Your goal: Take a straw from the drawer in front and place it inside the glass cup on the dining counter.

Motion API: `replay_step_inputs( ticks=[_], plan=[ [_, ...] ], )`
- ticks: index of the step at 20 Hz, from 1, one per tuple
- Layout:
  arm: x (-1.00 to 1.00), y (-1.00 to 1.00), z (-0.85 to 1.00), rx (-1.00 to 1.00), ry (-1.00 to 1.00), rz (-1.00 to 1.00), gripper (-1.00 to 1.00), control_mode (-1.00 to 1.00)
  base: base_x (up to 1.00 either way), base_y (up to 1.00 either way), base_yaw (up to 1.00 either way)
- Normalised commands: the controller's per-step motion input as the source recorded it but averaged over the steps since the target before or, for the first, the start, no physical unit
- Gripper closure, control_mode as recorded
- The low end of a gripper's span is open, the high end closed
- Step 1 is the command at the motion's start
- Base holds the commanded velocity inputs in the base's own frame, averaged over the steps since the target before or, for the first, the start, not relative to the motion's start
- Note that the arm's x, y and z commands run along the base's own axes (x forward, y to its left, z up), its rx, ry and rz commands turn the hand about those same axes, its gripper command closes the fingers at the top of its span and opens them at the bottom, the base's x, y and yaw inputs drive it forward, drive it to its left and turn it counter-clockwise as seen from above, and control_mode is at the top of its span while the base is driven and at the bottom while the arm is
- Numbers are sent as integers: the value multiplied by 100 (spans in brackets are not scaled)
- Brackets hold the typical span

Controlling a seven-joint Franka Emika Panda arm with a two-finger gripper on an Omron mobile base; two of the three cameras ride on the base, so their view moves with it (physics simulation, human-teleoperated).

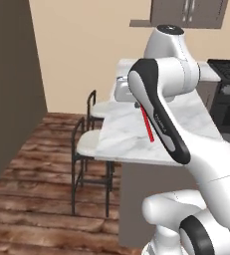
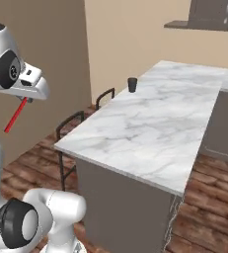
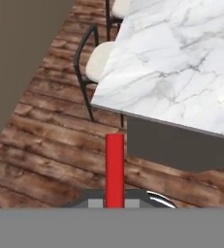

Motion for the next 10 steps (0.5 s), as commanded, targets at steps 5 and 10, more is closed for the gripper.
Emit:
replay_step_inputs(
  ticks=[5, 10],
  plan=[
    [0, 0, 0, 0, 0, 0, 100, 100, 0, 100, -36],
    [0, 0, 0, 0, 0, 0, 100, 100, 0, 100, -35]
  ],
)
